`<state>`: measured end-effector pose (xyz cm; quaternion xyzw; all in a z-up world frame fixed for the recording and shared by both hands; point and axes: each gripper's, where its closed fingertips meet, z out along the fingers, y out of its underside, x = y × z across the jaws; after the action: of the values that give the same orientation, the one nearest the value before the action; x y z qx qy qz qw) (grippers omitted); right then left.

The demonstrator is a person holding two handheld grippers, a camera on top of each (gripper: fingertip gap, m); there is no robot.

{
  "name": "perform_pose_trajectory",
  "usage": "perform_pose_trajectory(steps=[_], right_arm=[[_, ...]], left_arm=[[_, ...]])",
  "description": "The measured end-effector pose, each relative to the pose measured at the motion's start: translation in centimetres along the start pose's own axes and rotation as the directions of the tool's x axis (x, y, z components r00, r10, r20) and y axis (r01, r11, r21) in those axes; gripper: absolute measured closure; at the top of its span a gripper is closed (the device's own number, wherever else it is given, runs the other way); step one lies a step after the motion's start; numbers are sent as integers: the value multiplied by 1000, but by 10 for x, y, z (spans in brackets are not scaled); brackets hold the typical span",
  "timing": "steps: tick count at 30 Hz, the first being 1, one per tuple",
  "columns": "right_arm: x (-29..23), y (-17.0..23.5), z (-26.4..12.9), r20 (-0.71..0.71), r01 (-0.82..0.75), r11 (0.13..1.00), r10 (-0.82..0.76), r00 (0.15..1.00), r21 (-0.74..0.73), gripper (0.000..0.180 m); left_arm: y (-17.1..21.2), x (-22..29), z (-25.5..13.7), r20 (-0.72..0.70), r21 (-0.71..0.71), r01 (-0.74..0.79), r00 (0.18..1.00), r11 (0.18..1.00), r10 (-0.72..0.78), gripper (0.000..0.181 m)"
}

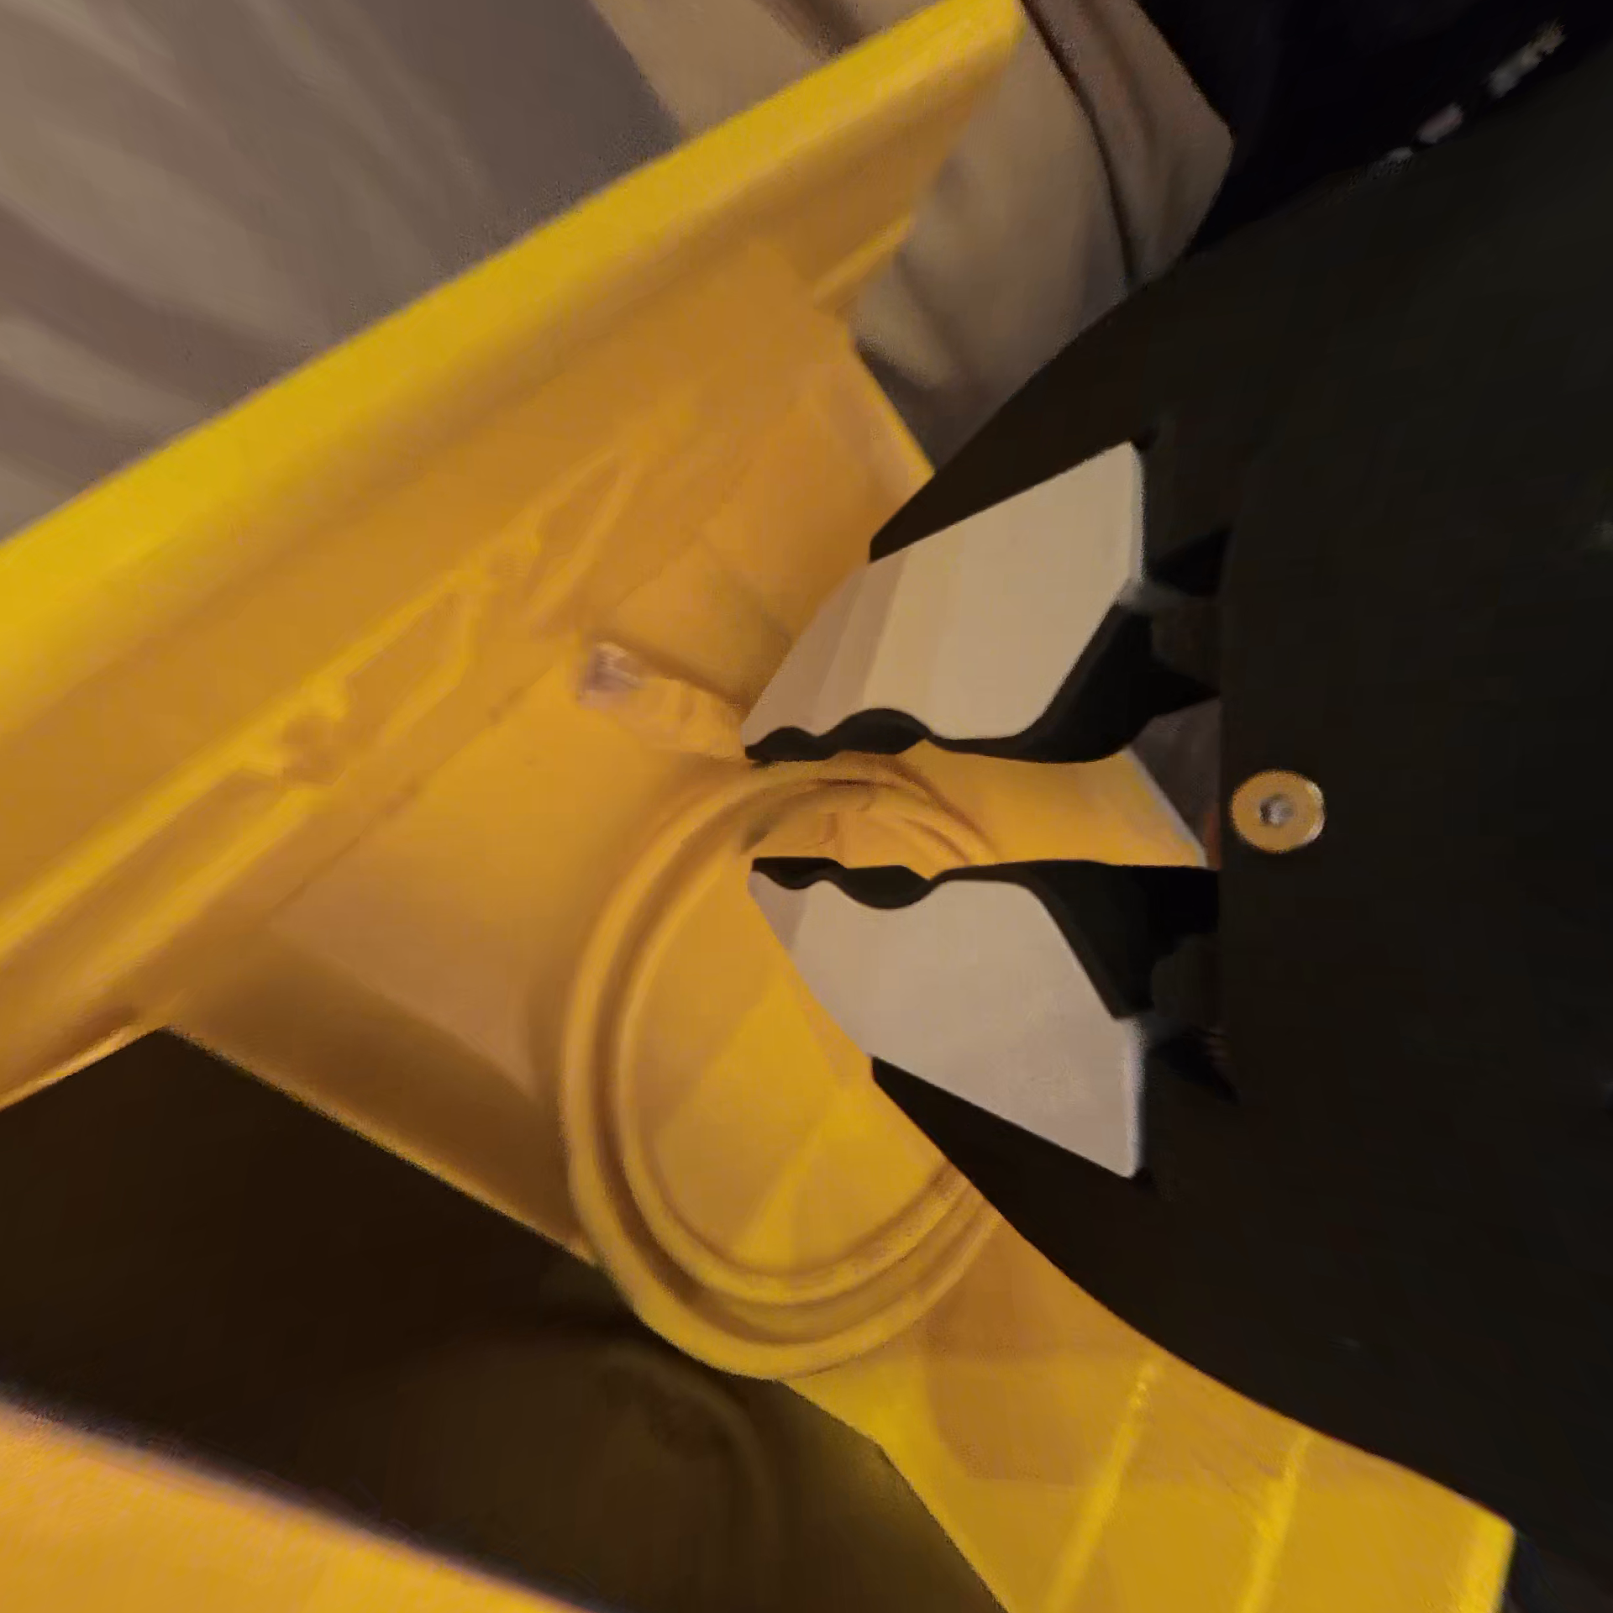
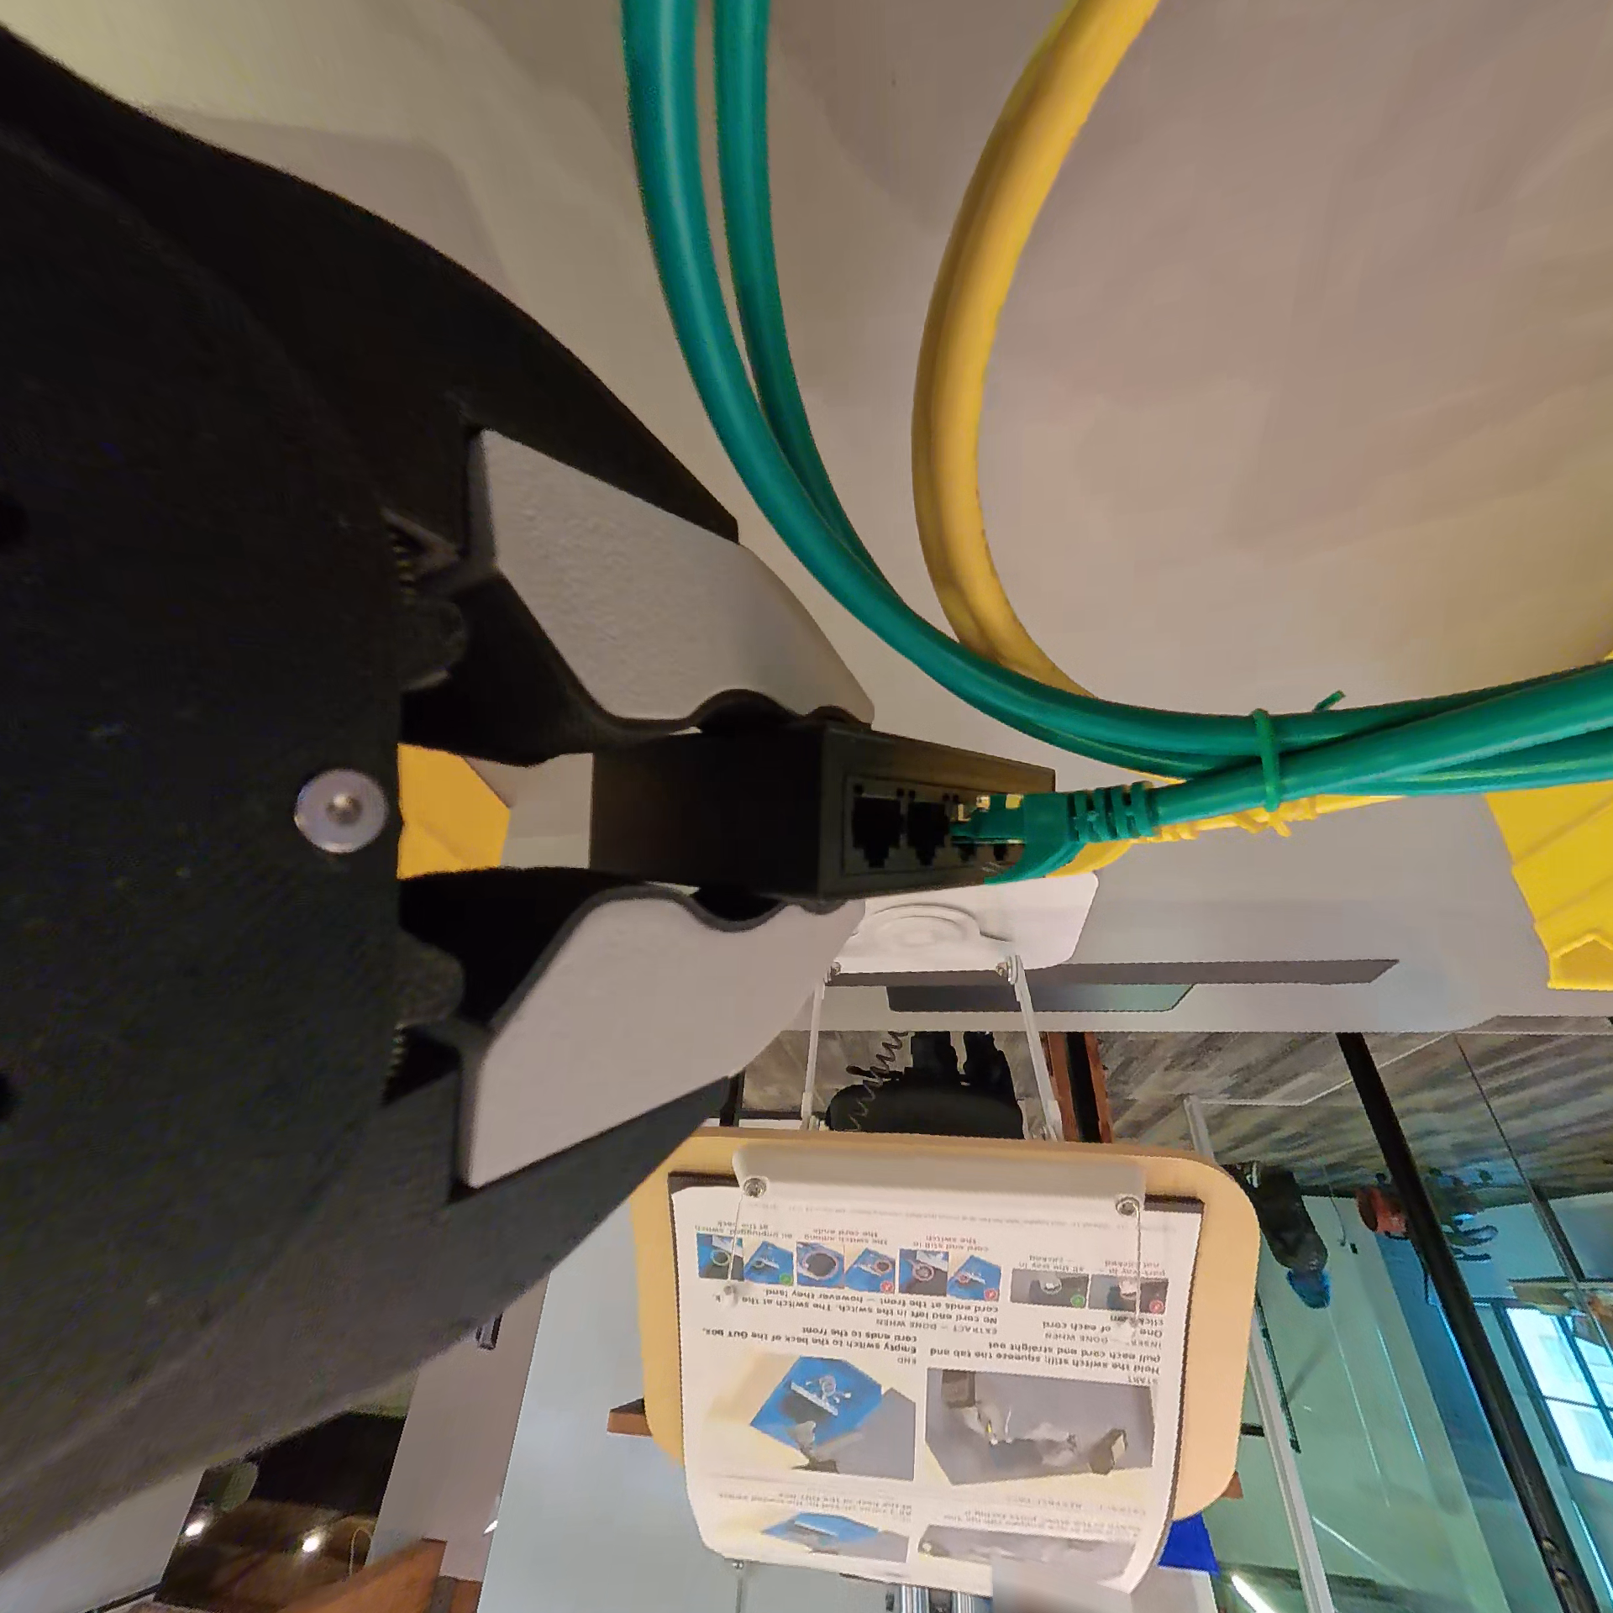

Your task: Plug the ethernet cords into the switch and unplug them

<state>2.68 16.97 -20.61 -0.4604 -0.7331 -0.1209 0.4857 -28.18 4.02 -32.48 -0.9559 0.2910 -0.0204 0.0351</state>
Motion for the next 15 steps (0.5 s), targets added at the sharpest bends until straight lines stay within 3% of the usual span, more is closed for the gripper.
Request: perform_pose_trajectory(steps=[3, 9, 15], right_arm=[[-1, 0, 1, 1, -9, 1000, 9, 1000, 6, 151], [3, 3, -3, -8, -31, 999, 31, 999, 17, 151], [6, 7, -6, -16, -55, 998, 56, 998, 24, 150]], left_arm=[[-4, 0, 4, -38, 20, 10, 999, 1000, -9, 168], [-3, -6, -6, 25, 52, -22, 999, 998, 20, 176], [-8, -25, -62, 90, 253, 35, 994, 967, -59, 176]])
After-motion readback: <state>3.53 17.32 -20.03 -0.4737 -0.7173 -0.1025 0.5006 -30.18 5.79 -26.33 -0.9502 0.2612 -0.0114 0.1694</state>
